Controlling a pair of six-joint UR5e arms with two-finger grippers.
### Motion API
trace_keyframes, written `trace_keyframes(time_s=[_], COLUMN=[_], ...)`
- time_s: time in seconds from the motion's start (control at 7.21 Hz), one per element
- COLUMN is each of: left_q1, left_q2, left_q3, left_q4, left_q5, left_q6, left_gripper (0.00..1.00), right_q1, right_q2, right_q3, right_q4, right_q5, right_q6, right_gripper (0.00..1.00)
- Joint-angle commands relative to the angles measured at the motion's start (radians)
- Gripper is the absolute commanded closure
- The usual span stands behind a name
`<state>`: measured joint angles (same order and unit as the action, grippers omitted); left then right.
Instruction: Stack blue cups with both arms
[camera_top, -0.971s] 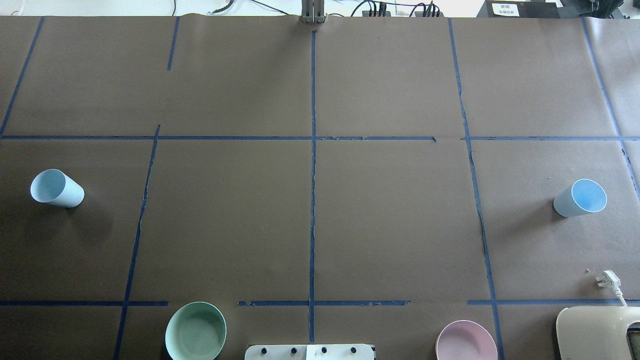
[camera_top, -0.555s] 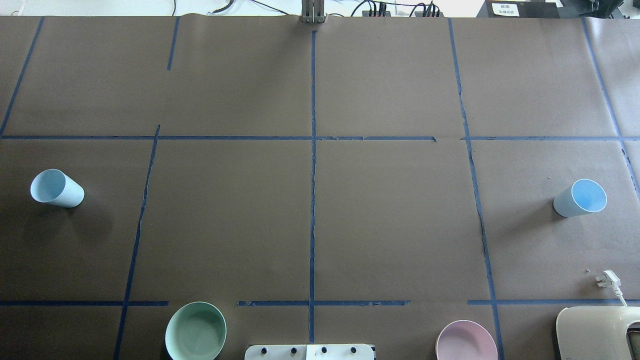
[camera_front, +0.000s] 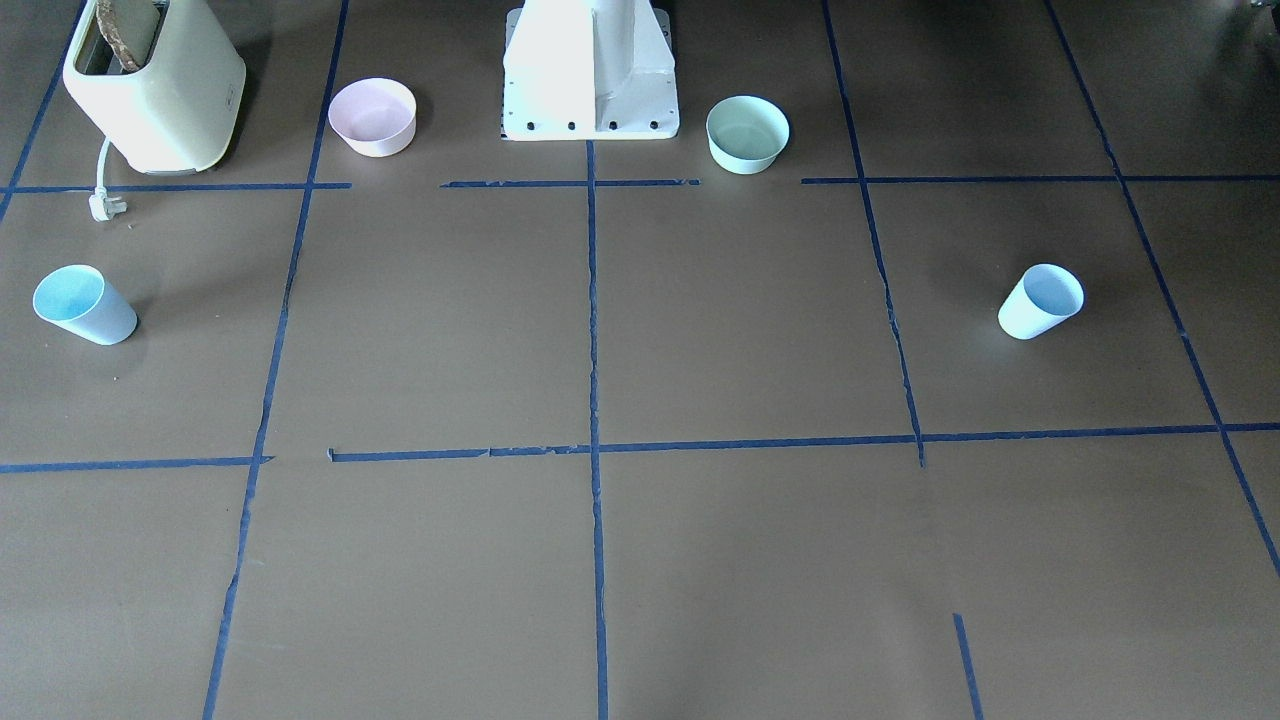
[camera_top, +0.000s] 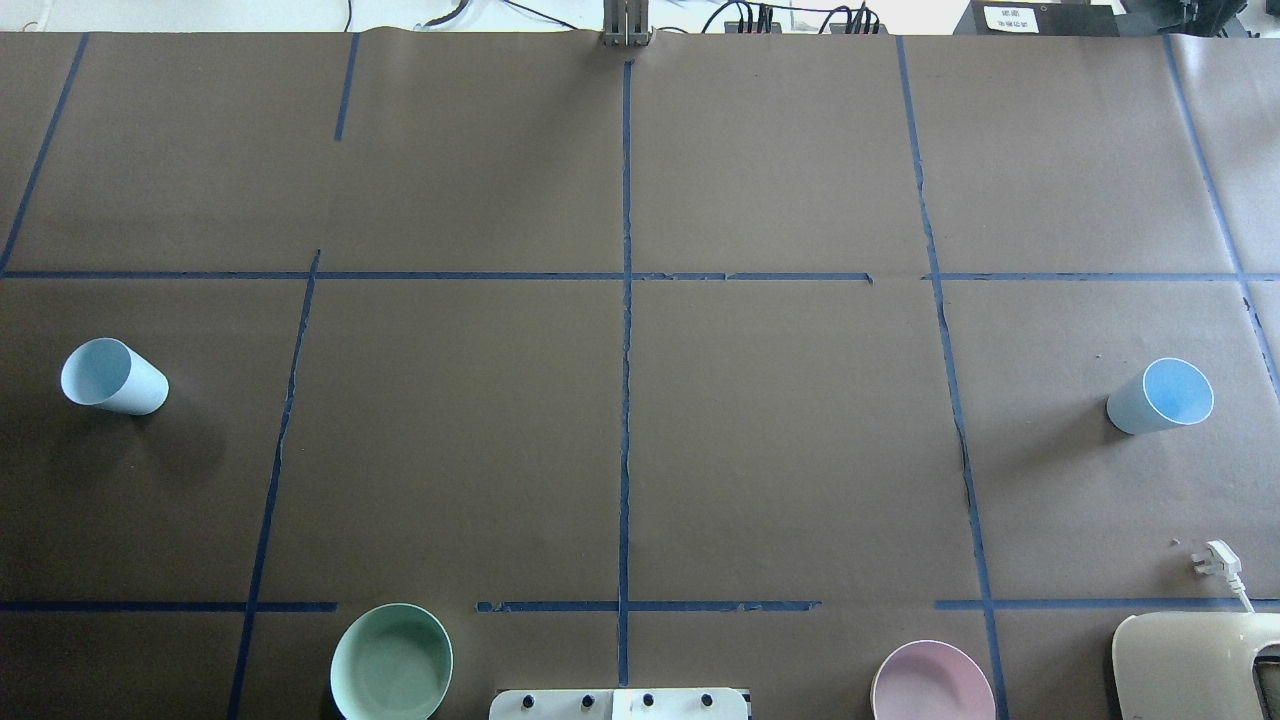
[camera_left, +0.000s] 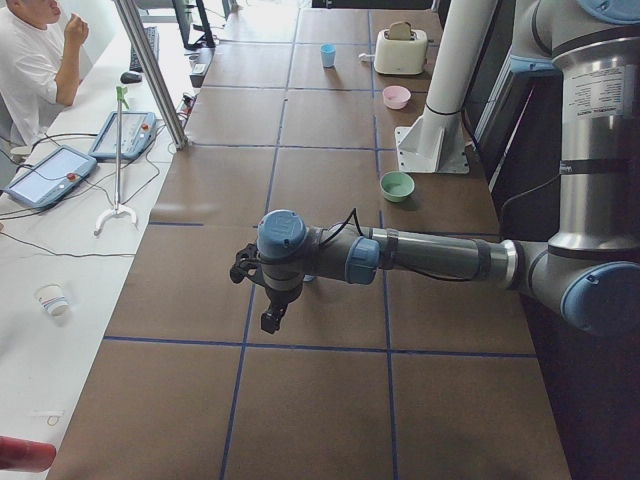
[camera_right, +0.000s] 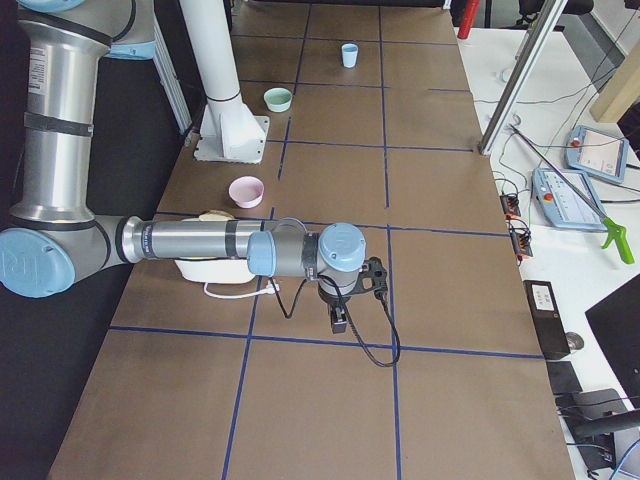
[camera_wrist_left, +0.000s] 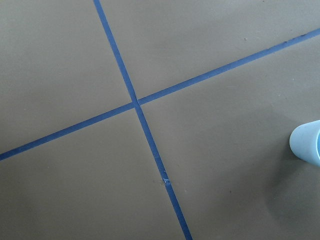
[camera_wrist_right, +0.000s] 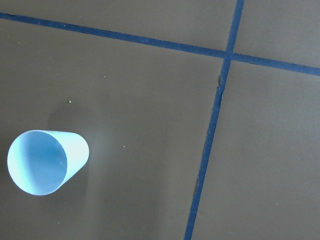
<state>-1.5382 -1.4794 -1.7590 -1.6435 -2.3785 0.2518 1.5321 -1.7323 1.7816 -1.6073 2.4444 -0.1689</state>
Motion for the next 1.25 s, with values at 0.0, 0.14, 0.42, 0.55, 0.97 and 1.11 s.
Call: trace_keyframes(time_s=[0.0,0.14,0.42,0.55,0.97,1.11], left_q1=[0.071,0.113,0.254,0.324,0.473,0.489], left_q2=[0.010,0.011,0.083,0.085,0.073,0.065], left_q3=[0.002,-0.010,-0.045,-0.045,-0.037,-0.021], left_q4=[-0.041,-0.047,-0.302,-0.381,-0.463,-0.463], left_q5=[-0.094,-0.115,-0.033,0.023,0.182,0.215], left_q6=[-0.008,-0.176,-0.603,-0.785,-1.069,-1.086], left_gripper=[0.00,0.00,0.00,0.00,0.01,0.04], right_q1=[-0.003,-0.004,-0.009,-0.010,-0.010,-0.012], right_q2=[0.000,0.000,0.000,0.000,0.000,0.000], right_q3=[0.002,0.001,0.001,0.001,0.001,0.001], right_q4=[0.001,0.001,0.001,0.001,0.003,0.001], right_q5=[0.007,0.007,0.007,0.007,0.007,0.007], right_q6=[-0.001,-0.001,-0.003,-0.003,-0.003,-0.003], right_gripper=[0.00,0.00,0.00,0.00,0.00,0.00])
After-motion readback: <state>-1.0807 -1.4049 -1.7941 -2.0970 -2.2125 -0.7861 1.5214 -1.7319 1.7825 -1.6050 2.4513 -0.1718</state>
